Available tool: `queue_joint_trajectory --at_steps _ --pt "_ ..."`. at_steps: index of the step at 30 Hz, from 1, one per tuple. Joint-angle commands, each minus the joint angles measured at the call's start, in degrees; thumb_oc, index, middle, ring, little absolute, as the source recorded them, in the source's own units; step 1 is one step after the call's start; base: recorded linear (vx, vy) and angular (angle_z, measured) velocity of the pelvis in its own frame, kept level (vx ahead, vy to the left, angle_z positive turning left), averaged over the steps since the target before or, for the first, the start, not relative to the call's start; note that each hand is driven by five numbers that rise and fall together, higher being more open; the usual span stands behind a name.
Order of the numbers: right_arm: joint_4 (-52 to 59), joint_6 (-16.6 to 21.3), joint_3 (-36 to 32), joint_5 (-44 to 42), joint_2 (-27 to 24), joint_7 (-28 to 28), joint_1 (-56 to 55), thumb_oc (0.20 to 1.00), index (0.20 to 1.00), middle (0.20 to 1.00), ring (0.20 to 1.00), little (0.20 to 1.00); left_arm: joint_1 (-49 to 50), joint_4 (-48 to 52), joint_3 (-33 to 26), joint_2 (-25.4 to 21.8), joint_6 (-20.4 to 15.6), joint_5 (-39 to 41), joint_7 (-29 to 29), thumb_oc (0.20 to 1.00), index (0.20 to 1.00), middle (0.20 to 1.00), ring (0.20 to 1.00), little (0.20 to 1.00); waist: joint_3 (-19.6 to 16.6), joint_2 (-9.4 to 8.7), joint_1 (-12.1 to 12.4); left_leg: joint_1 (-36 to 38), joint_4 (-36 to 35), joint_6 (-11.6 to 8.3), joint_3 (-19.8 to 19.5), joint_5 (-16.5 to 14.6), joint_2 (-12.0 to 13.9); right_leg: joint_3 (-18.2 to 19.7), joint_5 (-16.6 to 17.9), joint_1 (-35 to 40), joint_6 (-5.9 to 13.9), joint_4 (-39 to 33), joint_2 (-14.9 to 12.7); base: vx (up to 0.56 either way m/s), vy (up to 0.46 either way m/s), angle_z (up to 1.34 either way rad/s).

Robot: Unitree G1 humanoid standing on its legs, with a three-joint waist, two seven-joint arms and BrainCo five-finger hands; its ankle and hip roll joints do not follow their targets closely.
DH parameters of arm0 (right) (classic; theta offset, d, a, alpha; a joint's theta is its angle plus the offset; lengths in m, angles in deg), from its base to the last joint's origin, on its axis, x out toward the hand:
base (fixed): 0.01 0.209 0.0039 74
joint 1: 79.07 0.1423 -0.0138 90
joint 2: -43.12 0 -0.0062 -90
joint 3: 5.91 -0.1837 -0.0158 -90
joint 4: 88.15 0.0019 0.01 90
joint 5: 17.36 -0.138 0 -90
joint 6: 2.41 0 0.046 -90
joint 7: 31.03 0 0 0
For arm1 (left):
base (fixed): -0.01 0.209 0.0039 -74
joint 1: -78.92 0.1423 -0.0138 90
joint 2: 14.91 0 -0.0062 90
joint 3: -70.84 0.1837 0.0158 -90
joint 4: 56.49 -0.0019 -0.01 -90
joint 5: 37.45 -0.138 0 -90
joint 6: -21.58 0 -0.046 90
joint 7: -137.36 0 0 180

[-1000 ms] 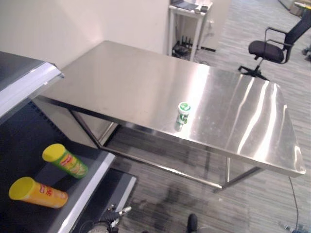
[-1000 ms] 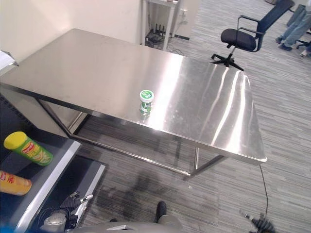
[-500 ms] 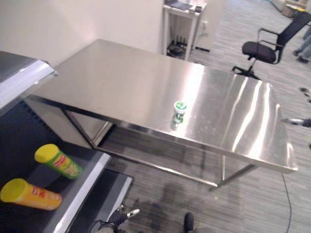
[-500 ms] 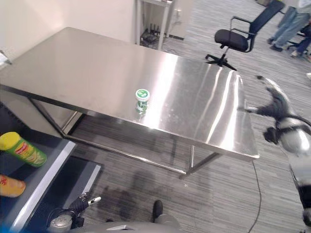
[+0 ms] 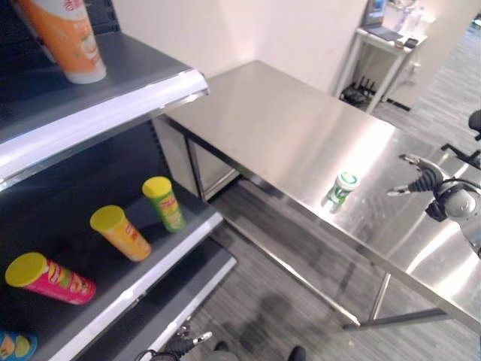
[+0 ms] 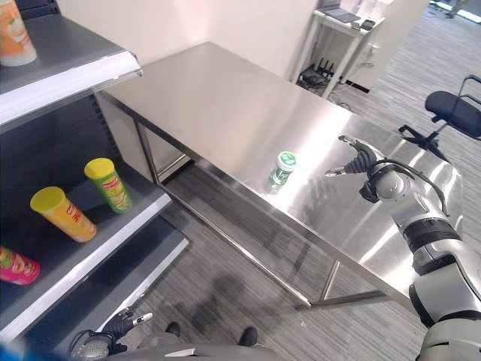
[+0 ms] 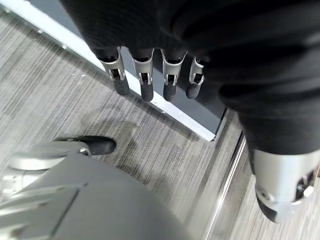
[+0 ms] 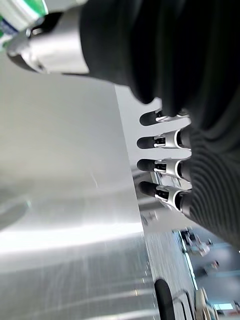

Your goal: Put the goods on the table back onto the shelves and tidy them up.

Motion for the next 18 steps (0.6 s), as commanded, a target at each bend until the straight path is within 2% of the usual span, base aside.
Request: queue_joint_trajectory --at_steps 1,8,13,18 --pt "-2.15 0.54 1.81 -0.68 -2.64 -0.66 5.77 1.0 1.0 1.0 1.0 1.0 -4.12 -1.23 3.36 -0.28 -1.35 2.09 -0.27 1.0 1.0 1.0 1.0 1.0 0.02 0.72 0.93 -3.6 1.08 -3.17 2.53 2.24 2.42 -3.16 -8.25 7.12 3.23 1.64 -0.99 0.02 -0.045 0.37" --pt "-2.78 0.66 2.75 -0.66 -1.83 -0.96 7.55 1.0 1.0 1.0 1.0 1.0 -4.32 -0.95 3.72 -0.1 -1.42 2.28 -0.44 1.0 1.0 1.0 1.0 1.0 0.17 0.99 2.44 -4.6 0.74 -3.9 0.73 3.16 2.59 -5.97 -8.82 7.89 2.87 1.27 -0.61 0.01 -0.038 0.2" --pt "-1.26 0.97 3.48 -0.57 -2.02 -0.69 7.46 1.0 1.0 1.0 1.0 1.0 -4.19 -1.05 3.79 0.05 -1.44 2.19 -0.41 1.0 1.0 1.0 1.0 1.0 0.14 1.16 2.54 -4.77 0.59 -4.11 0.25 3.34 2.7 -6.71 -9.02 8.08 2.78 1.26 -0.48 0.01 -0.017 0.17" --pt "-0.37 0.72 3.01 3.73 -3.62 -3.47 7.7 1.0 1.0 1.0 1.0 1.0 -4.1 -1.35 3.25 0.41 -1.42 2.37 -1.1 1.0 1.0 1.0 1.0 1.0 0.1 1.29 1.91 -4.81 0.25 -4.22 0.15 3.48 2.88 -6.97 -9.15 8.04 2.74 1.25 -0.4 -0.01 -0.003 0.06"
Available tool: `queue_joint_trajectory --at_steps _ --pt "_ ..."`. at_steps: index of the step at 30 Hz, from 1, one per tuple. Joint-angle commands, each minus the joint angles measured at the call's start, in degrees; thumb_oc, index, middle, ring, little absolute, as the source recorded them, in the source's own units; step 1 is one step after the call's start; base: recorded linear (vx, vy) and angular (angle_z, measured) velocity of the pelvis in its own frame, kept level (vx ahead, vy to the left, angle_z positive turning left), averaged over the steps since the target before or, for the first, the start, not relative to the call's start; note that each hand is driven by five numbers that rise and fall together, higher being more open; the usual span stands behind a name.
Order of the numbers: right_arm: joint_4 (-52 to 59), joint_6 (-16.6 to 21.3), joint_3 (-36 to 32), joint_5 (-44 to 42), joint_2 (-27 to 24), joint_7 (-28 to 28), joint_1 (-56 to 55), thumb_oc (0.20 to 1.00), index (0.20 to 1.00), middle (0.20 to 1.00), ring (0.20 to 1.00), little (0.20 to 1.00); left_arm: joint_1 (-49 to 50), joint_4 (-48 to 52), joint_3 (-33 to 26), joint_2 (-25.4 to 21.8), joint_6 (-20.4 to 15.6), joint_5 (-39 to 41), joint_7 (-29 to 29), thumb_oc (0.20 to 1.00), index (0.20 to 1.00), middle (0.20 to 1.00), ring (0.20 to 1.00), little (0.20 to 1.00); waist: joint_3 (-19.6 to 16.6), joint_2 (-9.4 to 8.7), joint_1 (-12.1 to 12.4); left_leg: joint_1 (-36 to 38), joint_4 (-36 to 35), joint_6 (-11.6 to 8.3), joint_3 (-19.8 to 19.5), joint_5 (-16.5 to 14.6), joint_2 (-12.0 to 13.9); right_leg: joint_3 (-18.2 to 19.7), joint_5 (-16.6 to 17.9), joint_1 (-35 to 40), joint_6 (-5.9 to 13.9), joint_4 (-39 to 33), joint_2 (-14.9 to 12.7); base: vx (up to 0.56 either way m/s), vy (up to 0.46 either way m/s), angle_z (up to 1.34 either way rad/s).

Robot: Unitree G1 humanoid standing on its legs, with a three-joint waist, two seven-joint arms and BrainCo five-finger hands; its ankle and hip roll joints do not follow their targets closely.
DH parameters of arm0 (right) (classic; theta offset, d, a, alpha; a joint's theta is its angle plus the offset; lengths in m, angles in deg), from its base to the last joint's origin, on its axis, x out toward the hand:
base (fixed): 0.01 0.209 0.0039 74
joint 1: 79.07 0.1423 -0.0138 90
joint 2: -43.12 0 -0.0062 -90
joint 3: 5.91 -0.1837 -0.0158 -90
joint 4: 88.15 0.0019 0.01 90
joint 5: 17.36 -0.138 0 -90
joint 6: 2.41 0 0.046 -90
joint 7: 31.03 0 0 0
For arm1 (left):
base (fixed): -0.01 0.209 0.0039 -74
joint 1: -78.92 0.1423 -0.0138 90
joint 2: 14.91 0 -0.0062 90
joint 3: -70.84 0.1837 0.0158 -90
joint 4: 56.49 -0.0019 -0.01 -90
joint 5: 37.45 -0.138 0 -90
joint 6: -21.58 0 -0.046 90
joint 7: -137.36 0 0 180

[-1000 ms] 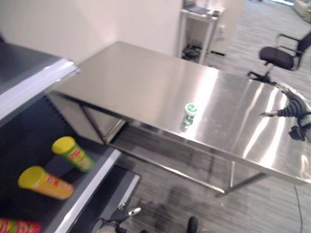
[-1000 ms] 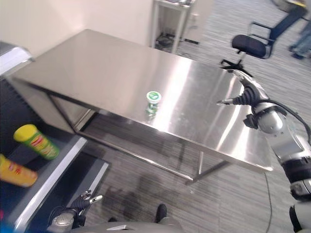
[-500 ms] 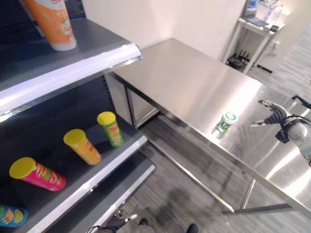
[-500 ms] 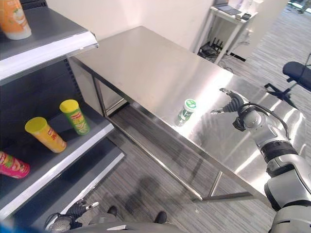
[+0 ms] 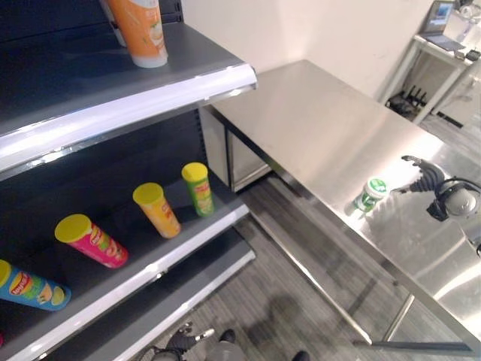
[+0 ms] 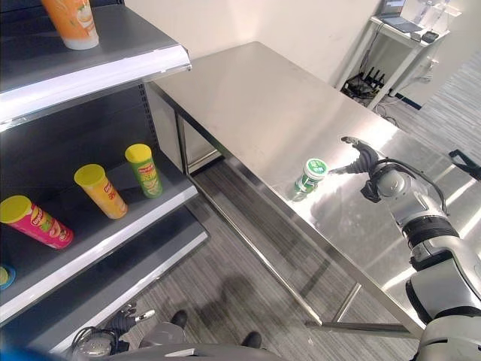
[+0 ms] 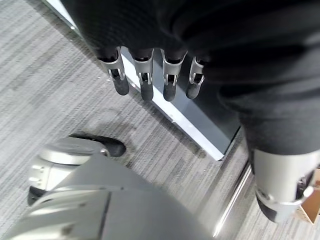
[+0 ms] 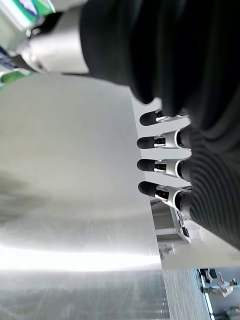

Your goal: Put the goods on the table back onto the shelves and tidy them up.

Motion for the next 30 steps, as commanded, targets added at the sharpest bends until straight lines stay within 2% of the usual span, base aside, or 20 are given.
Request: queue_joint_trajectory --at_steps 1,9,13,20,25,28,30 --pt "1.11 0.7 2.37 3.98 -4.32 -4.29 6.43 1.0 1.0 1.0 1.0 1.0 -3.41 -1.5 2.8 0.06 -1.43 2.39 -1.14 1.0 1.0 1.0 1.0 1.0 -0.47 0.59 -0.59 -2.17 -1.13 -3.36 5.66 2.79 3.35 -0.85 -8.39 6.79 2.96 1.2 -0.25 0.0 0.0 0.0" --pt "4.14 0.42 -0.84 4.77 -6.21 -7.33 5.99 1.0 1.0 1.0 1.0 1.0 -3.08 -1.4 1.94 0.29 -1.56 2.76 -2.0 1.0 1.0 1.0 1.0 1.0 -0.52 0.78 -2.02 -1.42 -1.43 -3.18 6.59 2.6 3.61 0.15 -8.2 6.29 2.99 1.28 -0.24 0.0 0.005 -0.01" --pt "12.15 1.49 -3.96 3.94 -7.09 -8.19 2.86 1.0 1.0 1.0 1.0 1.0 -2.81 -1.5 1.07 0.42 -1.59 2.65 -2.31 1.0 1.0 1.0 1.0 1.0 -0.44 0.95 -2.8 -1.15 -1.47 -3.0 7.04 2.39 3.62 0.65 -8.11 6.14 3.02 1.34 -0.39 0.0 0.015 -0.11" --pt "26.6 4.73 -6.66 -1.19 -8.1 -4.83 -3.42 1.0 1.0 1.0 1.0 1.0 -2.18 -1.3 0.14 0.81 -1.81 2.19 -1.87 1.0 1.0 1.0 1.0 1.0 -0.42 1.03 -3.19 -0.84 -1.63 -2.85 7.71 2.23 3.52 0.99 -7.93 5.91 3.22 1.41 -0.69 0.0 0.015 -0.06" --pt "29.25 5.3 -1.25 -4.81 -8.69 1.16 -3.65 1.0 1.0 1.0 1.0 1.0 -1.79 -1.01 0.59 0.6 -2.05 1.69 -1.0 1.0 1.0 1.0 1.0 1.0 -0.52 0.75 -2.81 -0.8 -1.74 -2.94 7.79 2.21 3.43 0.91 -7.7 5.65 3.37 1.38 -0.89 0.0 0.002 -0.02" --pt "25.99 5.13 3.63 -3.67 -7.82 1.94 -0.57 1.0 1.0 1.0 1.0 1.0 -1.75 -1.17 0.86 0.65 -2.12 1.67 -0.76 1.0 1.0 1.0 1.0 1.0 -0.44 0.56 -2.41 -0.75 -1.73 -2.94 7.9 2.2 3.41 0.91 -7.58 5.68 3.46 1.3 -0.98 0.0 0.0 0.0" --pt "24.9 5.01 4.57 -3.72 -7.18 2.17 0.0 1.0 1.0 1.0 1.0 1.0 -1.89 -1.36 0.98 0.62 -2.19 1.64 -0.84 1.0 1.0 1.0 1.0 1.0 -0.41 0.55 -2.3 -0.78 -1.72 -2.95 7.91 2.22 3.41 0.79 -7.54 5.68 3.48 1.31 -1.02 0.0 0.0 0.0"
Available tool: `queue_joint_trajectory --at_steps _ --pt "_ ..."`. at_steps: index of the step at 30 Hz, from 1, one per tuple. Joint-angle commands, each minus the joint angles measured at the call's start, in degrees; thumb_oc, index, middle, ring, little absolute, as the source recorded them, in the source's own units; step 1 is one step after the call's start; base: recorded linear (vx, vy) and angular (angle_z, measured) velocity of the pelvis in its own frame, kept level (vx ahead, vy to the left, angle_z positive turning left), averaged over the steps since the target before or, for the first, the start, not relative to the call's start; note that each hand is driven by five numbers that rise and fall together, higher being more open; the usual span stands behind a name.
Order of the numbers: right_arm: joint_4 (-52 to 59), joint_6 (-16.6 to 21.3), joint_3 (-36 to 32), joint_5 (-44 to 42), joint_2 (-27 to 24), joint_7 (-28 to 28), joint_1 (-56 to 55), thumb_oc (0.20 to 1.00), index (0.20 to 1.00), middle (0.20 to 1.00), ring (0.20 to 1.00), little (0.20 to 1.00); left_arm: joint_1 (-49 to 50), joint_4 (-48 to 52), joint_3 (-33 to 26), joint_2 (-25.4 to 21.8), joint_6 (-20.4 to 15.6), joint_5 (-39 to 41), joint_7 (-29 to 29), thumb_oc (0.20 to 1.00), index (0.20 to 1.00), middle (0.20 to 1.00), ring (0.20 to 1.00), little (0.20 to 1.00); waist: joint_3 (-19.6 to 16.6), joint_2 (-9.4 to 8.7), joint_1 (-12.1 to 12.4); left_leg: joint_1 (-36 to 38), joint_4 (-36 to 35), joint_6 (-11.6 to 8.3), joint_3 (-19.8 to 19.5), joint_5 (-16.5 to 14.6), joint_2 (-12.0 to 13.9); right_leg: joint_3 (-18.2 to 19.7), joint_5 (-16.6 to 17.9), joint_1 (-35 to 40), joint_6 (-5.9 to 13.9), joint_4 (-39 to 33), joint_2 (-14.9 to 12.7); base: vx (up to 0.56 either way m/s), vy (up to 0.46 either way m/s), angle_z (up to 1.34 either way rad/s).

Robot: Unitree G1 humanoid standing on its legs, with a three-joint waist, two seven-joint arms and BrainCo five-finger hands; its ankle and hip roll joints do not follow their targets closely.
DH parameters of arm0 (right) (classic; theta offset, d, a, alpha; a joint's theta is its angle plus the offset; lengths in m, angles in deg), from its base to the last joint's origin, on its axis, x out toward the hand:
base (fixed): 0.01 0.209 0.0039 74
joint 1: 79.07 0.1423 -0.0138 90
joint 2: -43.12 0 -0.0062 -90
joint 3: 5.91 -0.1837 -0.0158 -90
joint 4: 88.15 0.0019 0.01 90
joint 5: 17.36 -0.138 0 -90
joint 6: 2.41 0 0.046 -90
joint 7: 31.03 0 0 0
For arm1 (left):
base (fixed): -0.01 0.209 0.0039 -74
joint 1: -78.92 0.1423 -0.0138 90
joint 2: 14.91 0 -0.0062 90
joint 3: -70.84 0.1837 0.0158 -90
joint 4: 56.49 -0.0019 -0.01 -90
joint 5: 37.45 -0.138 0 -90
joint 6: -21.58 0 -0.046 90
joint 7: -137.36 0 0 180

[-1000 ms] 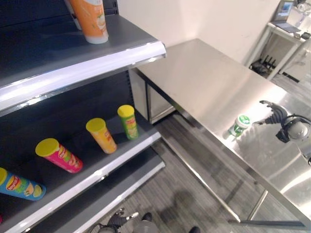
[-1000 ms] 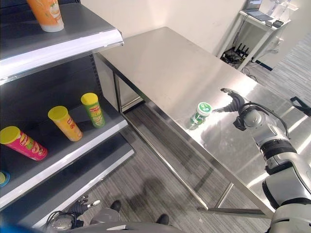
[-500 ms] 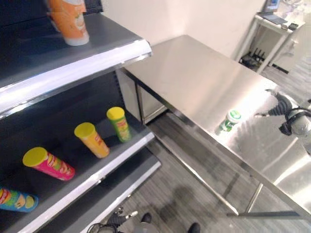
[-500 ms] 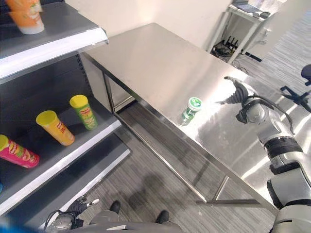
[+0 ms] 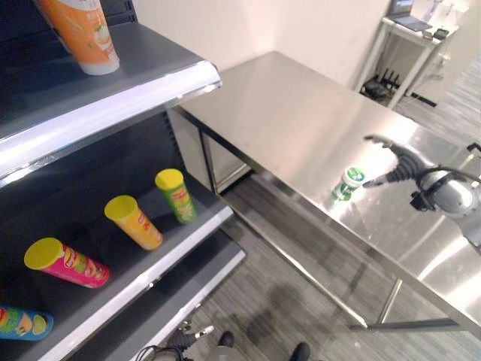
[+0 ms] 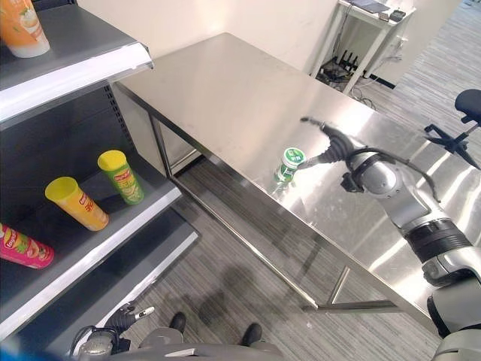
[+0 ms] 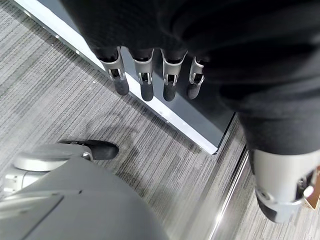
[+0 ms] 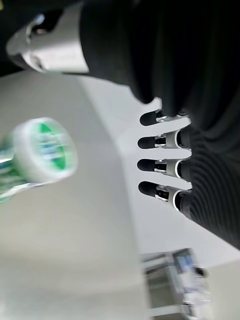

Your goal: Put the goods on the table back onto the shelves and tidy them up.

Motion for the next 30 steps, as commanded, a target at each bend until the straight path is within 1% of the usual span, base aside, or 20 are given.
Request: queue_joint_trajectory --at_steps 1,4,9,19,30 --pt "-3.83 0.49 3.94 -1.19 -0.63 0.77 5.97 1.0 1.0 1.0 1.0 1.0 -2.27 -1.75 2.77 -0.35 -2.06 1.62 0.33 1.0 1.0 1.0 1.0 1.0 -1.05 -0.24 2.17 -2.28 -0.67 -2.98 5.4 2.26 2.87 -1.73 -7.66 6.22 3.57 1.32 -1.31 0.0 0.0 0.0" --pt "-6.96 -0.12 6.08 -0.23 0.78 1.35 7.22 1.0 1.0 1.0 1.0 1.0 -2.54 -1.85 3.14 -0.5 -2.09 1.67 0.31 1.0 1.0 1.0 1.0 1.0 -1.05 -0.35 2.66 -2.43 -0.7 -3.04 5.05 2.35 2.79 -2.26 -7.8 6.36 3.5 1.34 -1.3 0.0 0.0 0.0" --pt "-8.46 -0.66 7.03 1.14 2.07 1.29 8.22 1.0 1.0 1.0 1.0 1.0 -2.76 -2.59 3.11 -0.41 -1.93 1.66 0.17 1.0 1.0 1.0 1.0 1.0 -0.96 -0.43 3.11 -2.7 -0.77 -3.07 4.37 2.48 2.63 -3.05 -7.88 6.57 3.47 1.44 -1.39 0.01 -0.007 0.09" --pt "-10.51 -0.91 7.69 3.24 3.1 -0.02 10.41 1.0 1.0 1.0 1.0 1.0 -3.0 -2.95 2.85 -0.47 -1.88 1.98 -0.03 1.0 1.0 1.0 1.0 1.0 -0.83 -0.7 3.55 -2.65 -0.82 -3.05 4.06 2.49 2.57 -3.26 -7.97 6.78 3.39 1.39 -1.25 0.0 -0.001 0.02" --pt "-13.28 -1.91 8.37 6.31 3.76 0.1 10.36 1.0 1.0 1.0 1.0 1.0 -3.17 -3.81 2.79 -0.43 -1.73 1.74 -0.21 1.0 1.0 1.0 1.0 1.0 -0.7 -1.17 3.58 -2.72 -0.83 -3.06 3.78 2.47 2.57 -3.67 -7.97 6.93 3.37 1.34 -1.24 0.0 0.0 0.0"
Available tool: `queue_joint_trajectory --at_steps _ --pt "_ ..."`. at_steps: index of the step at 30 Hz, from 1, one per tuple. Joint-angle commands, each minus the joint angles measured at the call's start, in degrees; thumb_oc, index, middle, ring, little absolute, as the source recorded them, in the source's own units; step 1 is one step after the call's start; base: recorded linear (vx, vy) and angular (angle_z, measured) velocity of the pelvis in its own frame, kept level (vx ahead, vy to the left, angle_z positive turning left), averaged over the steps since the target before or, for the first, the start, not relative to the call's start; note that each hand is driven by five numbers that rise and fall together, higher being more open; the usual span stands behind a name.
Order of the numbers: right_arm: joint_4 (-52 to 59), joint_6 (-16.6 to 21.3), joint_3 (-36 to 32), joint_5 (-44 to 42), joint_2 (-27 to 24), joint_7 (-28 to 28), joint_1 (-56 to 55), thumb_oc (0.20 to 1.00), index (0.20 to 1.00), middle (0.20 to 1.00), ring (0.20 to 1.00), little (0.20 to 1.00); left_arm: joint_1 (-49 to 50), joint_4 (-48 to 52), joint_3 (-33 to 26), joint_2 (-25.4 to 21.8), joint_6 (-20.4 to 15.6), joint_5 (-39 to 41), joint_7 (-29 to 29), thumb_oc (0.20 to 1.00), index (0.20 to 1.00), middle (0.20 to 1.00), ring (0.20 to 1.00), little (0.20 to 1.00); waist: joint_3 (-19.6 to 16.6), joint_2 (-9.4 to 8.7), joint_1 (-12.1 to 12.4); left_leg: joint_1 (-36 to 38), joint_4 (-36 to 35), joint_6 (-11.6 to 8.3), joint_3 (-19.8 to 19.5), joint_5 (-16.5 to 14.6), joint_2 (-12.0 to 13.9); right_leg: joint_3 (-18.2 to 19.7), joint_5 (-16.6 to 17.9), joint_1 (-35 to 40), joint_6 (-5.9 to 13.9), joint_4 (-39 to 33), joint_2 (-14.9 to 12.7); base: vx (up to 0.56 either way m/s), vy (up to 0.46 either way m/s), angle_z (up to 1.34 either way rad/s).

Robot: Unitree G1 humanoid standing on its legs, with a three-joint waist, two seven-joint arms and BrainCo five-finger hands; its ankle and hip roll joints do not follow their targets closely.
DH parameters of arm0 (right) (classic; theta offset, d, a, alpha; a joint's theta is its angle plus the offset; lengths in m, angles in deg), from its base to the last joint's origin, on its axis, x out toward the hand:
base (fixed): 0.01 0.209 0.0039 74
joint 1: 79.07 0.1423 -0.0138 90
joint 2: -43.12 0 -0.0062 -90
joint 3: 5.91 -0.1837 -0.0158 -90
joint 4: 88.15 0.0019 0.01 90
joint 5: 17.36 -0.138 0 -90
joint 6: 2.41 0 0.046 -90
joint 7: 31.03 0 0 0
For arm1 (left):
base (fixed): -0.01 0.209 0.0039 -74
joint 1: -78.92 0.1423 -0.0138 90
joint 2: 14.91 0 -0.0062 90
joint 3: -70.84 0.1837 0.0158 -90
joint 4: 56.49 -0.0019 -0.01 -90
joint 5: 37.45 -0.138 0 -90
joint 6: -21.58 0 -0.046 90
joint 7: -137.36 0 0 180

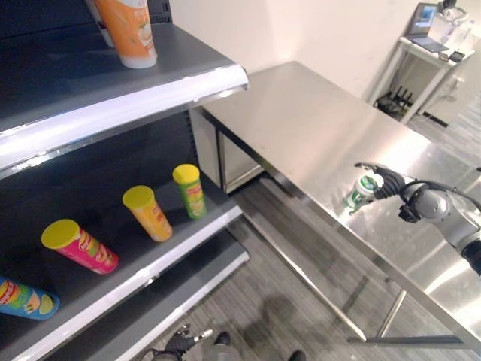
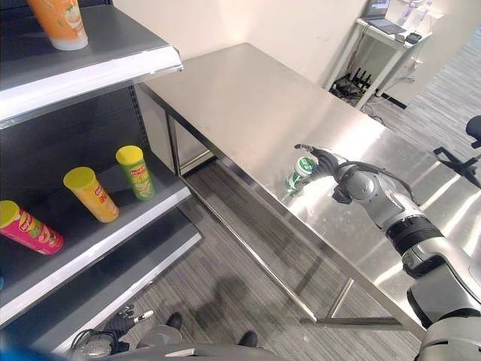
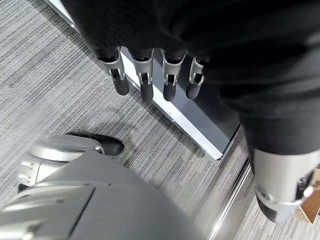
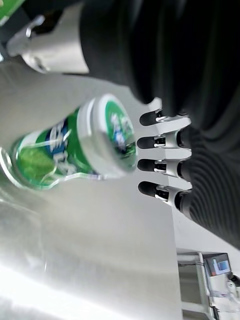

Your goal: Put the goods on the table back onto the shelves and tidy them up.

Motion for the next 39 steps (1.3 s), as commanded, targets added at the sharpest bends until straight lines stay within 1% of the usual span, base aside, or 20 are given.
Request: queue_joint_trajectory --at_steps 1,9,17,27,28,33,39 --pt "-1.09 0.38 3.25 1.41 -1.24 -1.49 6.36 1.0 1.0 1.0 1.0 1.0 -3.14 -1.84 2.68 -0.44 -1.56 1.72 -0.23 1.0 1.0 1.0 1.0 1.0 0.04 0.66 0.85 -2.24 -1.64 -2.96 5.44 2.4 2.87 -1.85 -7.84 5.9 3.33 1.34 -1.06 0.0 0.0 0.0" --pt "-2.06 0.08 3.04 1.63 0.05 -1.38 5.82 1.0 1.0 1.0 1.0 1.0 -3.33 -2.05 2.59 -0.6 -1.49 1.75 -0.17 1.0 1.0 1.0 1.0 1.0 0.19 0.66 0.79 -2.12 -1.73 -2.93 5.45 2.35 2.79 -1.86 -7.78 5.96 3.35 1.32 -1.1 0.0 0.0 0.0" --pt "-4.61 -0.51 3.14 2.62 1.66 -1.7 6.61 1.0 1.0 1.0 1.0 1.0 -2.99 -1.26 2.76 -0.73 -1.63 1.98 -0.21 1.0 1.0 1.0 1.0 1.0 0.46 0.78 1.23 -2.29 -1.73 -2.86 5.37 2.44 2.75 -2.04 -7.84 5.86 3.35 1.33 -1.11 0.0 -0.001 0.0" --pt "-5.42 -1.02 2.63 3.82 1.54 -2.09 6.4 1.0 1.0 1.0 1.0 1.0 -2.74 -1.45 2.52 -0.78 -1.54 2.06 -0.36 1.0 1.0 1.0 1.0 1.0 0.95 1.11 1.55 -2.53 -1.77 -3.0 4.98 2.34 2.67 -2.45 -8.15 6.01 3.24 1.39 -1.01 0.0 -0.006 0.04" --pt "-5.3 -1.0 2.43 3.91 1.47 -2.15 6.18 0.2 0.2 0.2 0.2 0.2 -2.74 -1.44 2.56 -0.75 -1.5 2.02 -0.36 1.0 1.0 1.0 1.0 1.0 0.83 1.05 1.44 -2.79 -1.8 -2.88 4.86 2.54 2.49 -2.6 -7.97 5.87 3.33 1.34 -1.14 0.0 0.0 0.0" --pt "-4.94 -0.93 2.27 4.44 1.9 -2.71 6.33 0.2 0.2 0.2 0.2 0.2 -2.7 -1.39 2.3 -0.74 -1.45 2.15 -0.57 1.0 1.0 1.0 1.0 1.0 0.77 1.12 1.17 -2.56 -1.71 -2.73 4.93 2.34 2.47 -2.41 -7.96 5.85 3.35 1.42 -1.19 0.0 0.0 0.0" --pt "-3.93 -0.76 2.49 4.43 1.29 -2.67 6.53 0.2 0.2 0.2 0.2 0.2 -2.37 -0.04 2.38 -0.9 -1.65 2.55 -0.61 1.0 1.0 1.0 1.0 1.0 0.71 1.08 0.95 -2.32 -1.74 -2.7 5.15 2.29 2.74 -2.18 -8.0 5.88 3.27 1.41 -1.11 0.0 0.0 0.0"
